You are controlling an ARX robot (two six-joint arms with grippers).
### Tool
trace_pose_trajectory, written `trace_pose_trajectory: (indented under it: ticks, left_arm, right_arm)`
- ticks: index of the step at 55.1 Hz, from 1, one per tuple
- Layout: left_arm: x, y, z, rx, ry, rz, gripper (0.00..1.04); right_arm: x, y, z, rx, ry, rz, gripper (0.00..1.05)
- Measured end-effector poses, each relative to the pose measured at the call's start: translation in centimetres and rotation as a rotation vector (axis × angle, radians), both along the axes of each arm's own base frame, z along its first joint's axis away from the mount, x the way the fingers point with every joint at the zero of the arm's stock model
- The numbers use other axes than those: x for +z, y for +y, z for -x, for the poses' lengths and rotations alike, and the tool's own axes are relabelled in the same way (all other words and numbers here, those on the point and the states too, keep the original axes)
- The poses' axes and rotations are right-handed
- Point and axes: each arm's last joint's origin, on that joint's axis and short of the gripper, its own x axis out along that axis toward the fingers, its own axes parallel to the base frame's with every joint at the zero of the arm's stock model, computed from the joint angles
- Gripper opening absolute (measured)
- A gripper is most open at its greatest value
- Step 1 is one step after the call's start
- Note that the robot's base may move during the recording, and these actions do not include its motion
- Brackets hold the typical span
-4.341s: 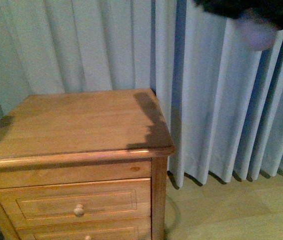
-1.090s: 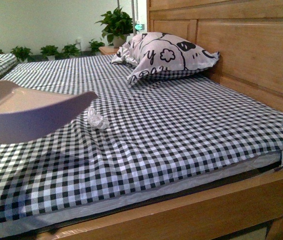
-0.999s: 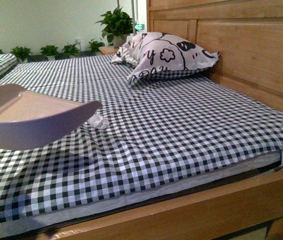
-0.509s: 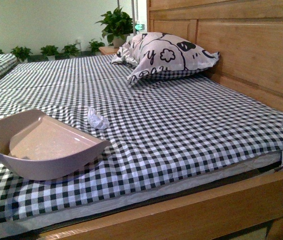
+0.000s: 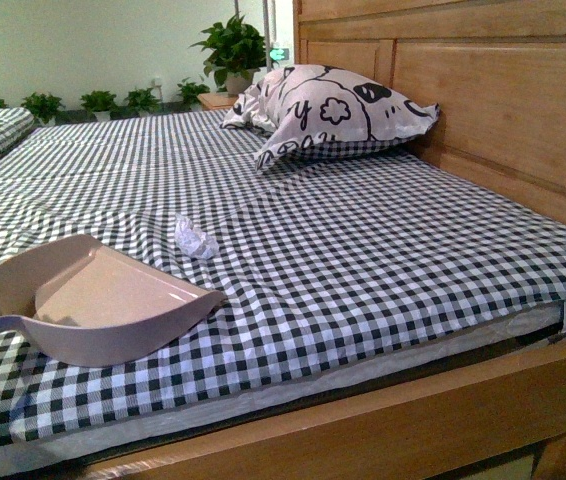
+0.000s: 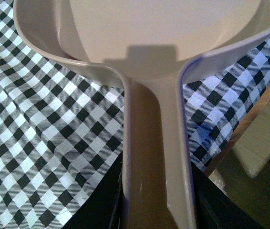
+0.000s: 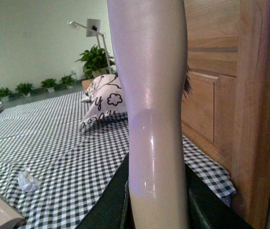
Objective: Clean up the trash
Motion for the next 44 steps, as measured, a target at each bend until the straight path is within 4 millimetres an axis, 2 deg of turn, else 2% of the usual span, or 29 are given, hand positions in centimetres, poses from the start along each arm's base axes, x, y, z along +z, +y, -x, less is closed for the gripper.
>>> trace_pose_trajectory:
  ticks: [21,25,28,30,31,32,36,44]
  left_arm:
    - [0.1,0.0,-0.1,-0.001,-0.005,-0.002,0.27]
    - [0.1,0.0,-0.1,0.000,-0.005,-0.005,0.27]
    - [0.1,0.0,-0.1,-0.001,-0.005,-0.004,0.27]
    - [0.1,-0.1,-0.2,-0.003,-0.005,-0.004,0.27]
    - [0.1,-0.1,-0.2,-0.004,-0.005,-0.003,0.27]
    - [0.1,-0.1,-0.2,-0.004,-0.005,-0.004,0.27]
    - [0.1,-0.1,-0.2,-0.004,-0.005,-0.004,0.27]
    - [0.1,-0.1,-0.2,-0.003,-0.005,-0.004,0.27]
  right_arm:
    - [0.0,0.0,0.0,0.000,0.001,0.000,0.19]
    - [0.5,0.4,-1.5,0.107,0.275,0.130,0.19]
    - [1.3,1.3,-3.8,0.204,0.481,0.213,0.19]
    - [1.1,2.1,-6.1,0.233,0.563,0.252,0.19]
    - [1.1,2.7,-7.6,0.251,0.586,0.271,0.19]
    - [1.1,2.9,-8.1,0.258,0.591,0.277,0.19]
    - [0.7,4.5,-12.1,0.292,0.634,0.307,0.19]
    - [-0.5,7.6,-18.0,0.345,0.720,0.334,0.19]
